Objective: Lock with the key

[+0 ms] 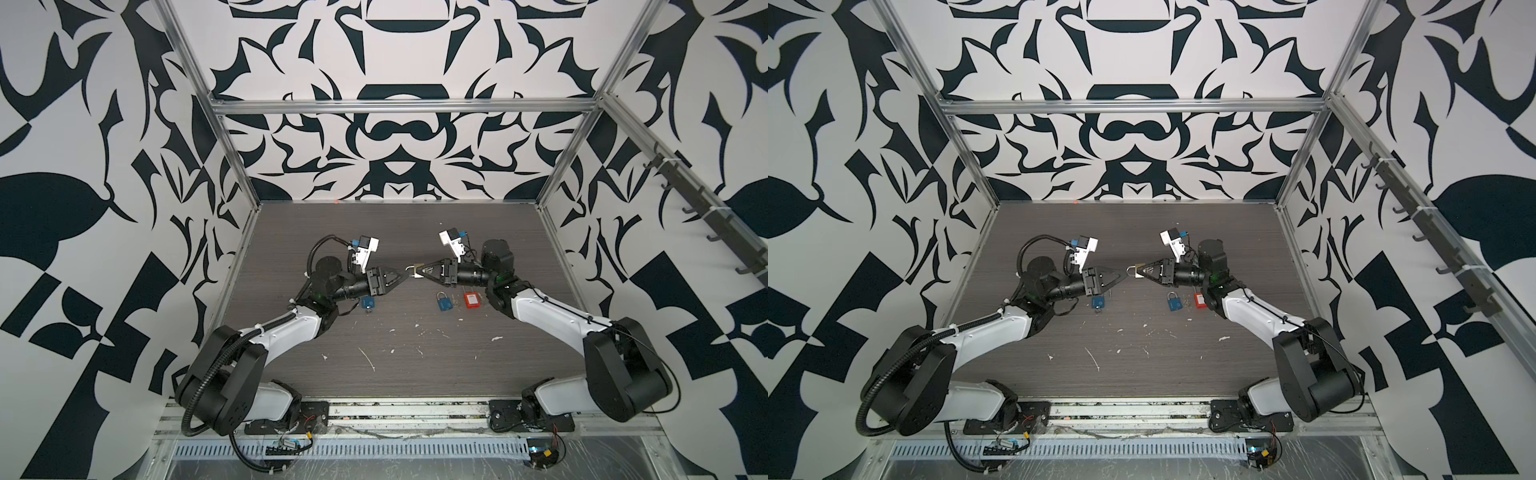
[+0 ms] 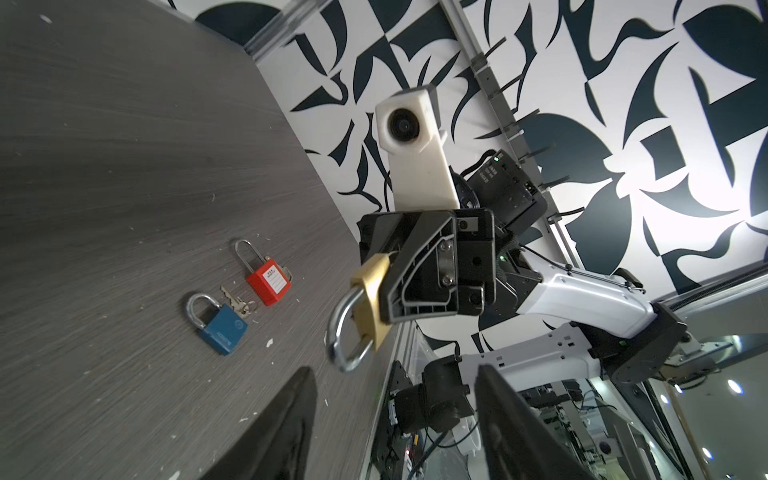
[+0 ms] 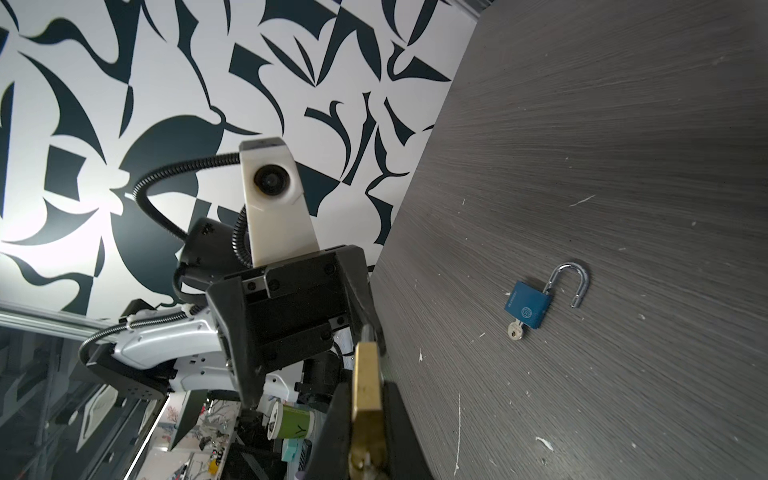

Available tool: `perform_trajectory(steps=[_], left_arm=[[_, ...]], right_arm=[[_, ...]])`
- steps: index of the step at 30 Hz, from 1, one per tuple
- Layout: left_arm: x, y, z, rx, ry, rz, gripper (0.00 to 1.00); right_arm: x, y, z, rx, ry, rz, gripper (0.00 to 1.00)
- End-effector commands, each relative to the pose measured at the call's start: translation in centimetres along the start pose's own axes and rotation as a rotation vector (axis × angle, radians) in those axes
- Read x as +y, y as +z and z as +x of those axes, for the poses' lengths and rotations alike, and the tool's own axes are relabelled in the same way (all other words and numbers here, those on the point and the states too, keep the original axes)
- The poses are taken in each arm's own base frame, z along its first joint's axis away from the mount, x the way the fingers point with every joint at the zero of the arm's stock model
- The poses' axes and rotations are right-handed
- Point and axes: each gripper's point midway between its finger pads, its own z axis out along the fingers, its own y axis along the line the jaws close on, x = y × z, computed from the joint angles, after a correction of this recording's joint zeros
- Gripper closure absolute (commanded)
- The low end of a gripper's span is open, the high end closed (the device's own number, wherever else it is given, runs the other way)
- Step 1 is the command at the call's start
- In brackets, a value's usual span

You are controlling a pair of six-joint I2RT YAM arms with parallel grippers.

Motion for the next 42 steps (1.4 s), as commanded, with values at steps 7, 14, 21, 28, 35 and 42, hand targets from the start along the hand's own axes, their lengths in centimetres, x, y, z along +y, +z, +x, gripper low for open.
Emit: perform_trajectory(steps=[7,14,21,28,35,42], left_arm=[[-0.9,0.4,-1.7,-0.014,-0.071,0.197,0.5],[-2.5,2.1,-2.0,0.018,-0.055,0.246,0.55],[-2.5,4.5,-0.7,0.09,-0.09,0.274,0.65],[-2.4,4.6,-0.4,0.096,-0.095,0.273,0.68],[-1.9,3.7,-0.6,0.074,-0.093,0.251,0.51],[-1.7,3.9,-0.6,0.075,-0.095,0.25,0.49]], right_arm=[[3.1,-1.2,-0.9,-0.091,0.03,-0.104,1.0],[3.3,-1.5,-0.4,-0.091,0.008,-0.109,1.0],[3.5,-1.6,-0.3,-0.1,-0.007,-0.116,1.0],[3.6,-1.9,-0.5,-0.112,-0.026,-0.092,1.0],[3.9,-3.2,-0.5,-0.133,-0.088,0.021,1.0],[5.6,-4.0,-0.5,-0.153,-0.128,0.015,1.0]])
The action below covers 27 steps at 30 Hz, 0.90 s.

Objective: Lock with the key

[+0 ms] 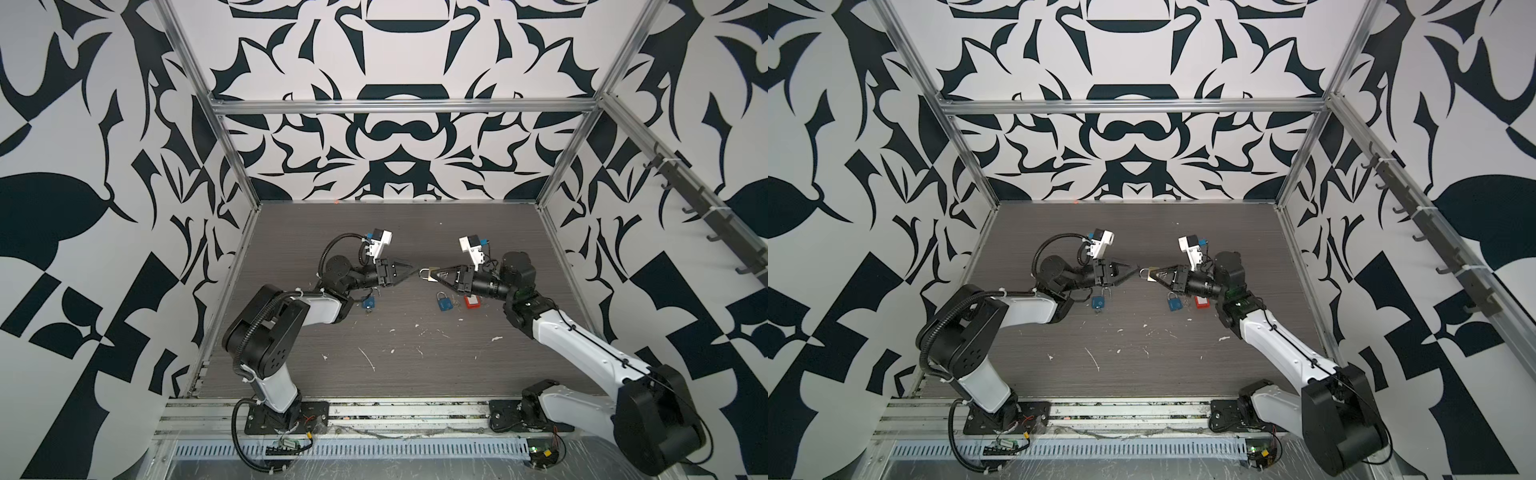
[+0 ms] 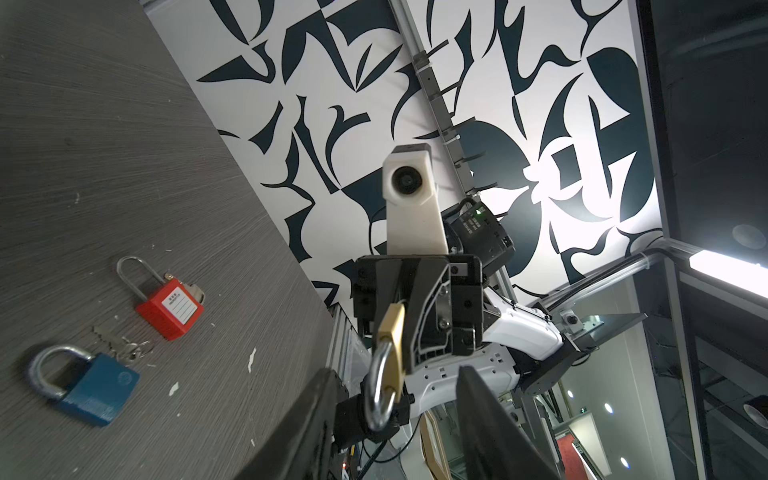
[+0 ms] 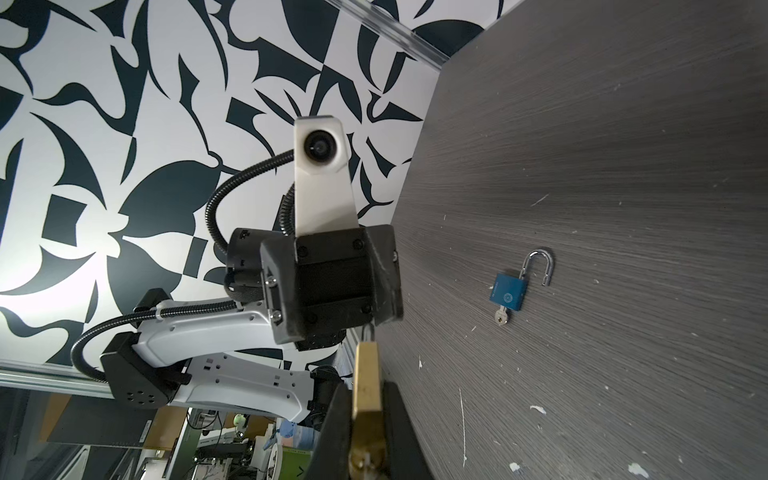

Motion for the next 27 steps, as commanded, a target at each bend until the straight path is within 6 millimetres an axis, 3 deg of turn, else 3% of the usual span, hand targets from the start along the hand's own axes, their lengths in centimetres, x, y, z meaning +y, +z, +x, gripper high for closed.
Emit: perform_trajectory(steps=[1,8,14,27], left_arm=[[-0.6,0.0,0.0,0.004,0.031,0.02,0.49],[-0.7,0.4,0.1,0.014,0.03,0.027,0.53],[-0.8,0.8,0.4,0.036,0.024,0.037,0.65],[-0.4,1.5,0.8,0.058,0.009,0.038,0.78]], right_arm=[[3.5,-0.4,-1.5,-0.035,-0.125,-0.06,1.0],[3.0,0.3,-1.6,-0.025,-0.109,-0.08,1.0],[3.1,0.8,-1.8,-0.015,-0.12,-0.087,1.0],[3.2,1.4,-1.8,0.006,-0.123,-0.095,1.0]])
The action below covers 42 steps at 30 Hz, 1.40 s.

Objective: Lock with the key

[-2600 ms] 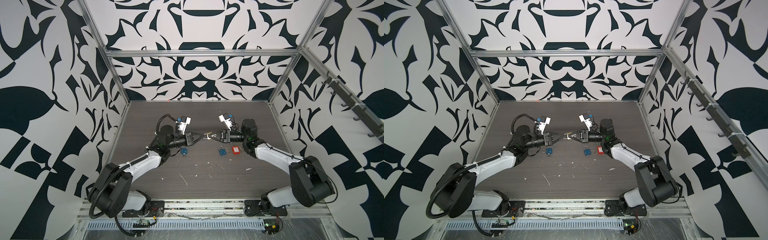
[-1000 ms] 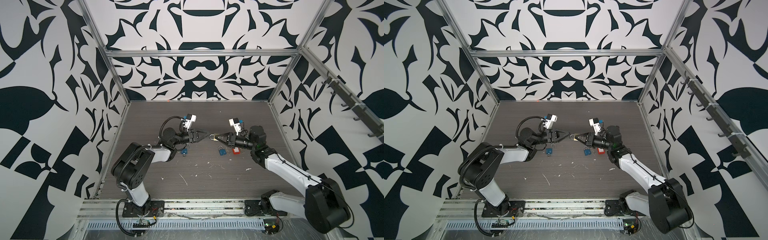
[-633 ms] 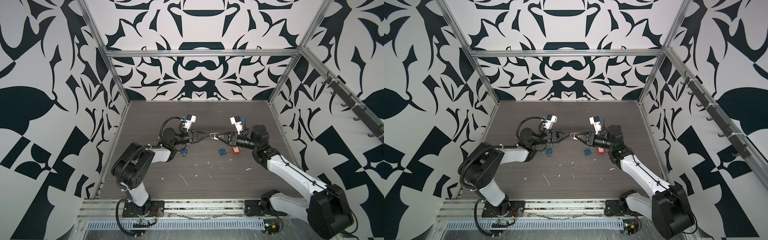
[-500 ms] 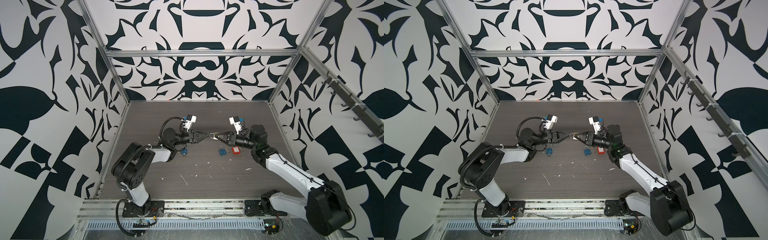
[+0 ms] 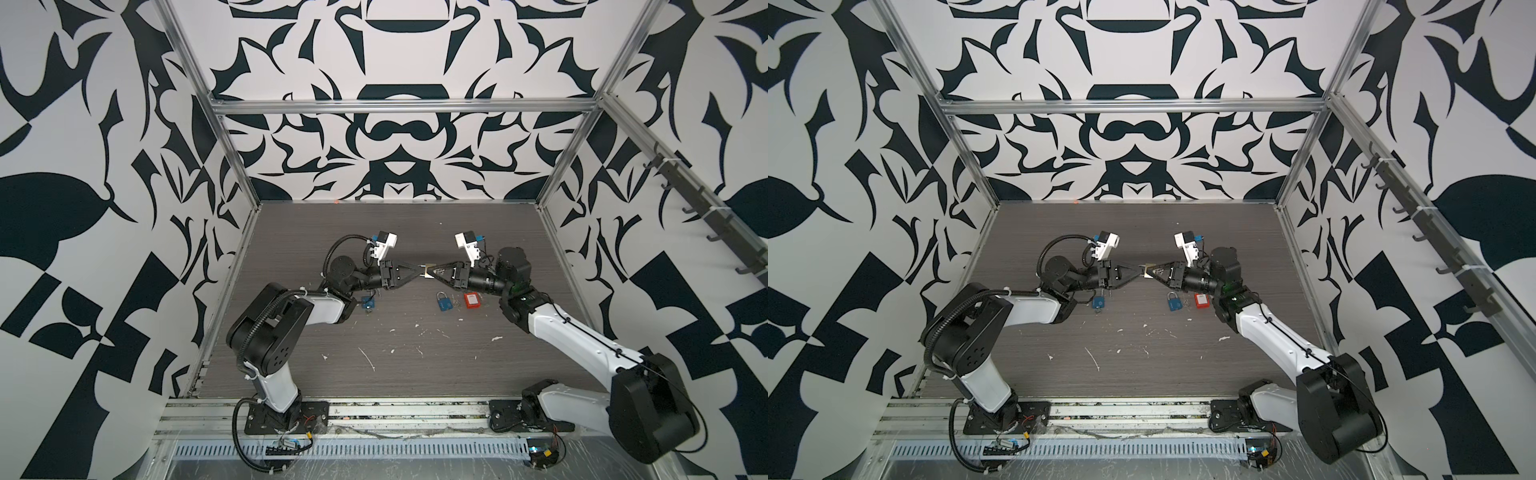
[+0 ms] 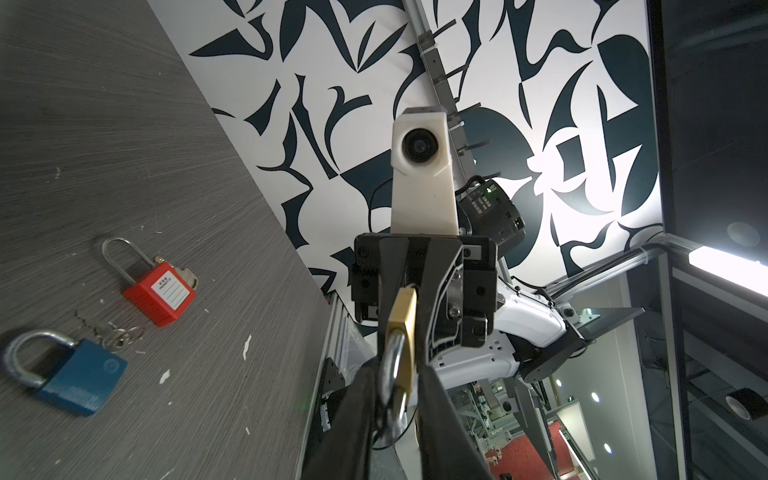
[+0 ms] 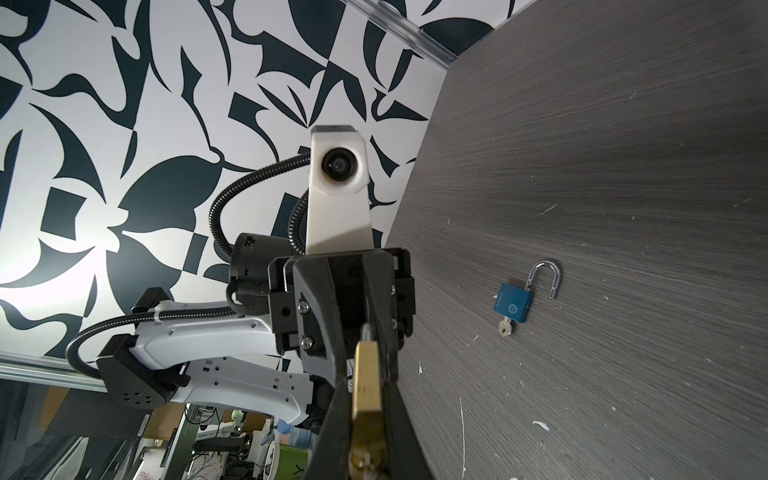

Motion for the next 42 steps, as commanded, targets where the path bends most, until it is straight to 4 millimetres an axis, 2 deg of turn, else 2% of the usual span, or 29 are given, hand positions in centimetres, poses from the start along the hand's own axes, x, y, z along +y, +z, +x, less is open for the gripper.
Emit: perform_trajectory(steps=[1,6,14,20,21,24,30,32,39,41,42], left_arm=[[-0.9,0.6,-0.4,0.017,0.035,0.033,0.78],[-0.9,0.6,-0.3,0.017,0.035,0.033,0.82],[-1.1,0.7,-0.3,0.02,0.037,0.037,1.0],[-1.2,0.6,-0.3,0.016,0.034,0.037,1.0],[-1.2,0.6,-0.3,0.013,0.033,0.036,1.0],[-1.1,0.5,-0.3,0.01,0.034,0.033,1.0],[-0.8,0.2,-0.5,-0.002,0.029,0.027,1.0],[-0.7,0.2,-0.5,-0.003,0.031,0.026,1.0],[-0.7,0.2,-0.5,0.0,0.034,0.028,1.0],[-0.8,0.2,-0.5,0.0,0.036,0.029,1.0],[-0.9,0.2,-0.5,-0.001,0.036,0.03,1.0]], right_arm=[[3.5,0.2,-1.3,-0.014,-0.118,-0.086,1.0],[3.5,0.4,-0.9,0.001,-0.119,-0.088,1.0],[3.2,0.3,-1.0,-0.013,-0.123,-0.067,1.0],[2.5,0.5,-1.2,-0.02,-0.12,-0.042,1.0],[2.4,0.5,-1.2,-0.021,-0.118,-0.039,0.96],[2.3,0.1,-1.5,-0.042,-0.12,-0.023,0.74],[2.6,-1.8,-2.3,-0.1,-0.127,0.022,0.56],[2.4,-2.3,-2.3,-0.102,-0.12,0.039,0.48],[1.9,-2.9,-2.2,-0.105,-0.099,0.057,0.48],[1.6,-2.8,-2.1,-0.098,-0.091,0.055,0.52],[1.4,-2.8,-2.1,-0.096,-0.087,0.054,0.58]])
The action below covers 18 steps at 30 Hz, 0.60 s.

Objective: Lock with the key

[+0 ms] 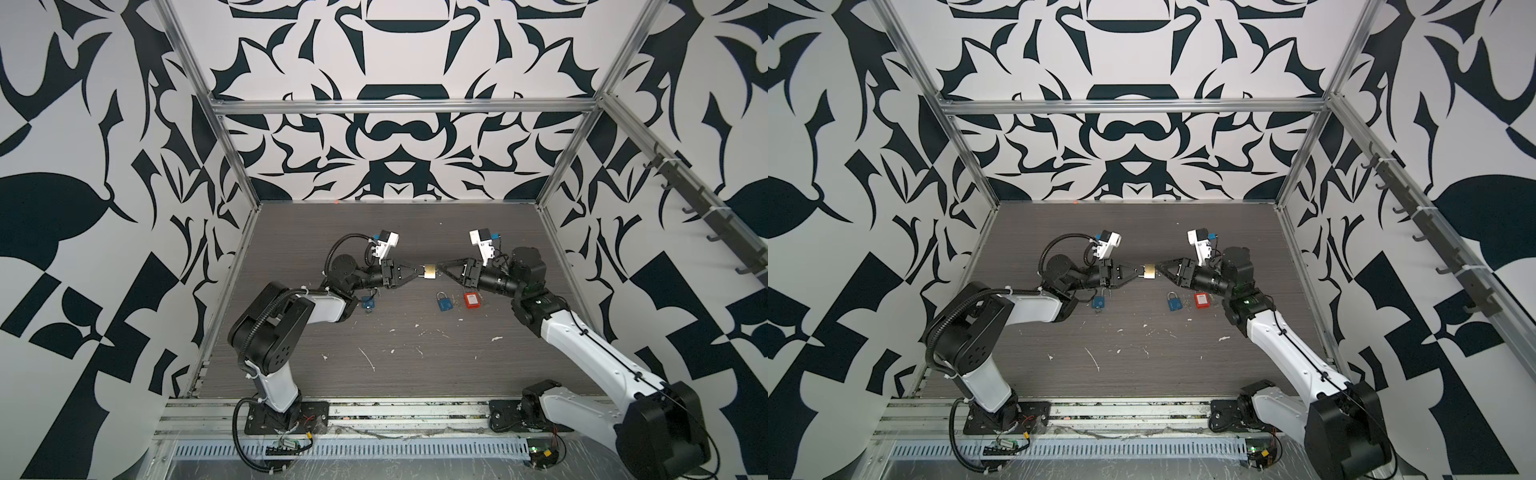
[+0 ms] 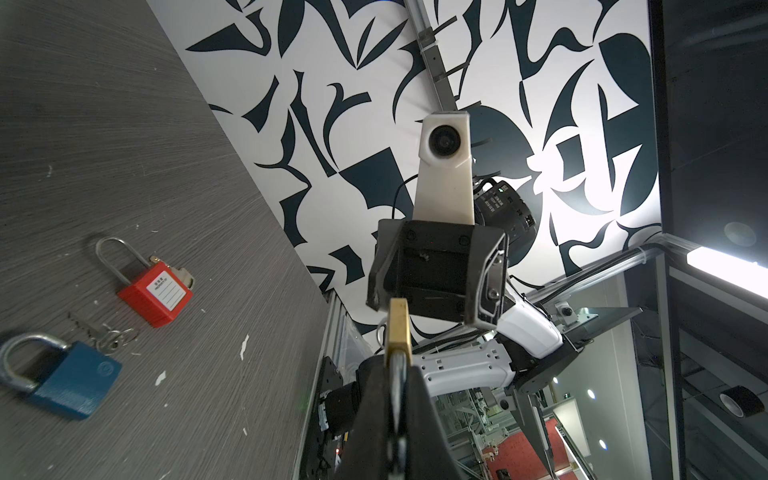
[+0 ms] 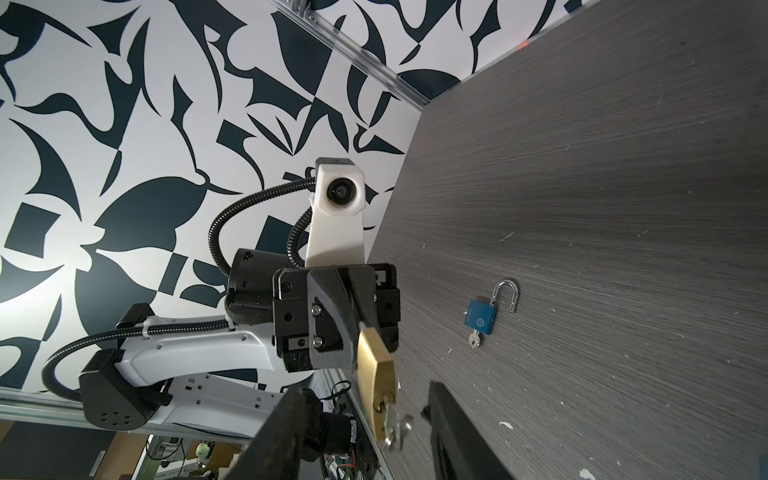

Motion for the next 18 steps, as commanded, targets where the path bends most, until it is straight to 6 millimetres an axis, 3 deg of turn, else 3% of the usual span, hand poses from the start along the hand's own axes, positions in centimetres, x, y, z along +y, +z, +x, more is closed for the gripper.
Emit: perform_trajectory(steps=[1,9,18], left_arm=[[-0.9,-0.1,-0.3,-0.007,0.046,0.027,1.0],[-0.8,-0.1,-0.2,-0.005,0.044,0.026,1.0],[-0.9,0.0,-0.3,-0.004,0.048,0.029,1.0]], right_arm=[[1.0,0.0,-0.7,-0.01,-0.034,-0.032,0.62],[1.1,0.0,0.0,0.018,-0.011,-0.062,0.68],[0.7,0.1,0.6,0.034,0.008,-0.07,0.82]])
